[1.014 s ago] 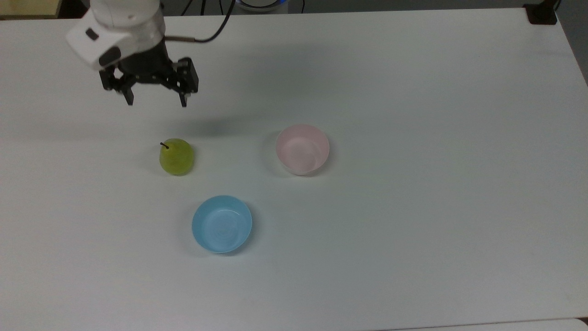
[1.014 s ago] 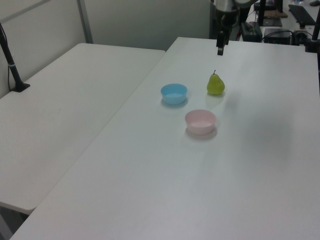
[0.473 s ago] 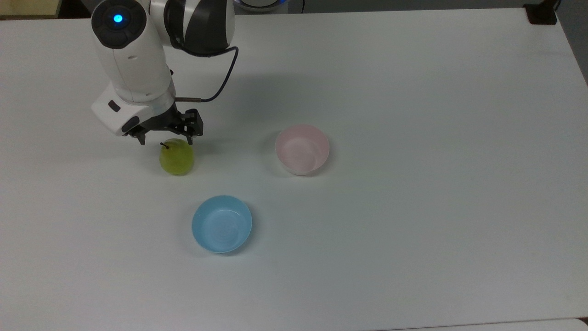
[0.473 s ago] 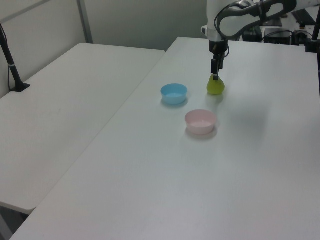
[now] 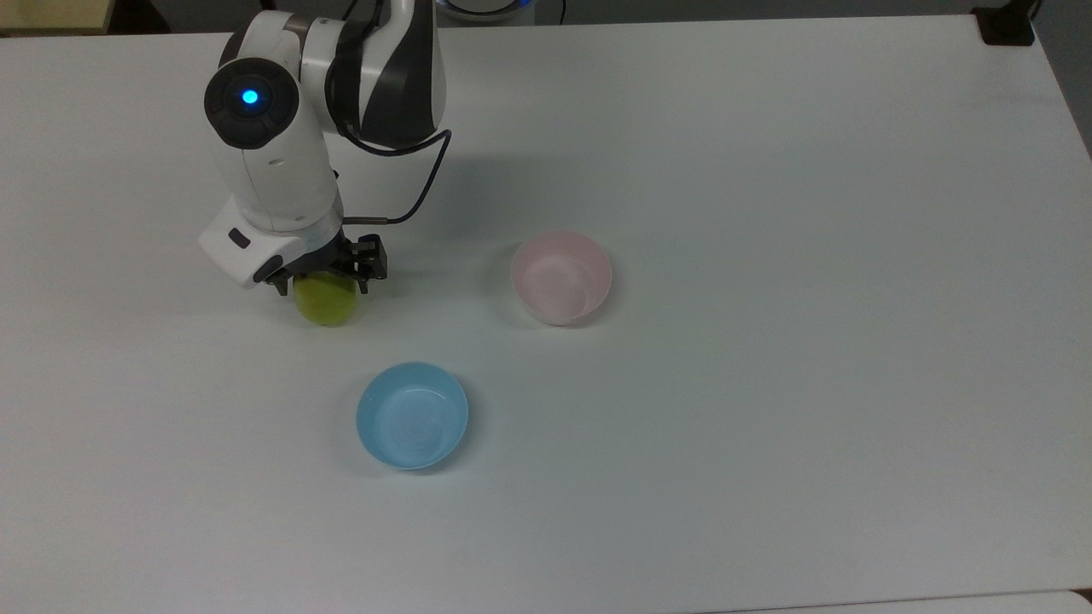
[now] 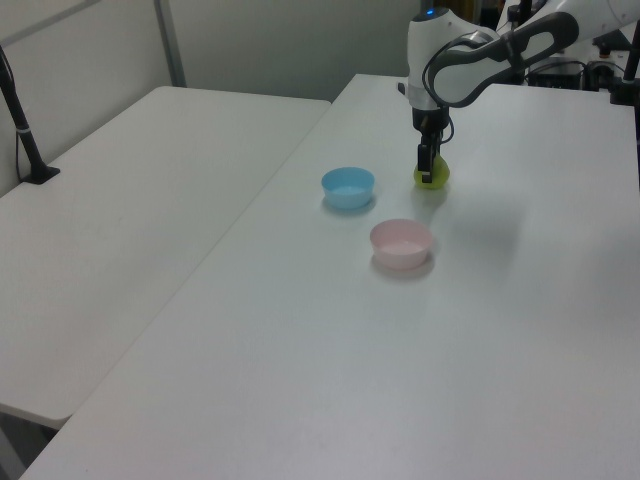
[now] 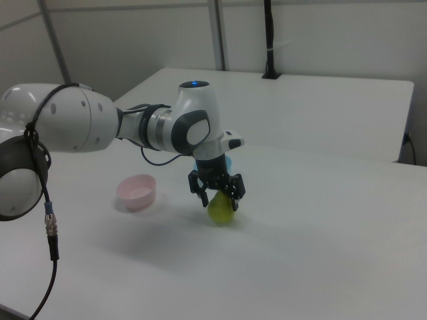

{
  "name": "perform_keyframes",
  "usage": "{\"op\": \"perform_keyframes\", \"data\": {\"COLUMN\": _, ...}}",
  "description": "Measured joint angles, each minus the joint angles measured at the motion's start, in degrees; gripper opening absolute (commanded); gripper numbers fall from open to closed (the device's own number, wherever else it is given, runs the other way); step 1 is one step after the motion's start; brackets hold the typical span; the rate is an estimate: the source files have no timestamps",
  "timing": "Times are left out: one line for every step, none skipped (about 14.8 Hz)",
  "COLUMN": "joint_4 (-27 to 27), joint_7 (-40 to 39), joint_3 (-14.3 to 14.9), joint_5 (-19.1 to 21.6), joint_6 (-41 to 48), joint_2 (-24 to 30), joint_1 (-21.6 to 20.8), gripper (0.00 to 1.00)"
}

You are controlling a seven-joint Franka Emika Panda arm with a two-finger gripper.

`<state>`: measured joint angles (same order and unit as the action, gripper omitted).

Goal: Place the pear in the bowl
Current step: 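Close the gripper on the pear and lift it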

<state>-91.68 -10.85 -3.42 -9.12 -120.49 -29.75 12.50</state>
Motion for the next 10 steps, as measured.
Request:
{"op": "perform_keyframes", "data": {"joint_4": -0.07, "joint_7": 0.00, "joint_3": 0.00, "joint_5": -0.42, "joint_6": 0.00, "joint_2": -0.07, "joint_1": -0.01, "gripper": 0.34}}
{"op": "perform_keyframes", "data": {"joint_4": -0.07, "joint_7": 0.00, "joint_3": -0.02, "joint_5": -0.50, "joint_6": 0.00, "joint_2": -0.09, "joint_1": -0.03, "gripper": 0.29}}
{"op": "perform_keyframes", "data": {"joint_4": -0.03, "joint_7": 0.00, "joint_3": -0.03, "joint_5": -0.52, "joint_6": 0.00, "joint_2": -0.03, "joint_1": -0.05, "gripper": 0.28}}
{"op": "perform_keyframes", "data": {"joint_4": -0.04, "joint_7": 0.00, "joint_3": -0.03, "joint_5": -0.56, "joint_6": 0.00, "joint_2": -0.04, "joint_1": -0.05, "gripper": 0.27}}
{"op": "perform_keyframes", "data": {"joint_4": -0.03, "joint_7": 0.00, "joint_3": -0.03, "joint_5": -0.56, "joint_6": 0.00, "joint_2": -0.04, "joint_1": -0.05, "gripper": 0.27}}
{"op": "perform_keyframes", "data": {"joint_4": -0.01, "joint_7": 0.00, "joint_3": -0.03, "joint_5": -0.56, "joint_6": 0.00, "joint_2": -0.02, "joint_1": -0.05, "gripper": 0.27}}
{"op": "perform_keyframes", "data": {"joint_4": 0.07, "joint_7": 0.00, "joint_3": -0.03, "joint_5": -0.56, "joint_6": 0.00, "joint_2": 0.07, "joint_1": -0.05, "gripper": 0.27}}
{"op": "perform_keyframes", "data": {"joint_4": 0.22, "joint_7": 0.00, "joint_3": -0.03, "joint_5": -0.56, "joint_6": 0.00, "joint_2": 0.43, "joint_1": -0.04, "gripper": 0.27}}
{"op": "perform_keyframes", "data": {"joint_4": 0.35, "joint_7": 0.00, "joint_3": -0.03, "joint_5": -0.56, "joint_6": 0.02, "joint_2": 0.91, "joint_1": -0.04, "gripper": 0.27}}
{"op": "perform_keyframes", "data": {"joint_4": 0.55, "joint_7": 0.00, "joint_3": -0.03, "joint_5": -0.56, "joint_6": 0.61, "joint_2": 1.80, "joint_1": -0.04, "gripper": 0.27}}
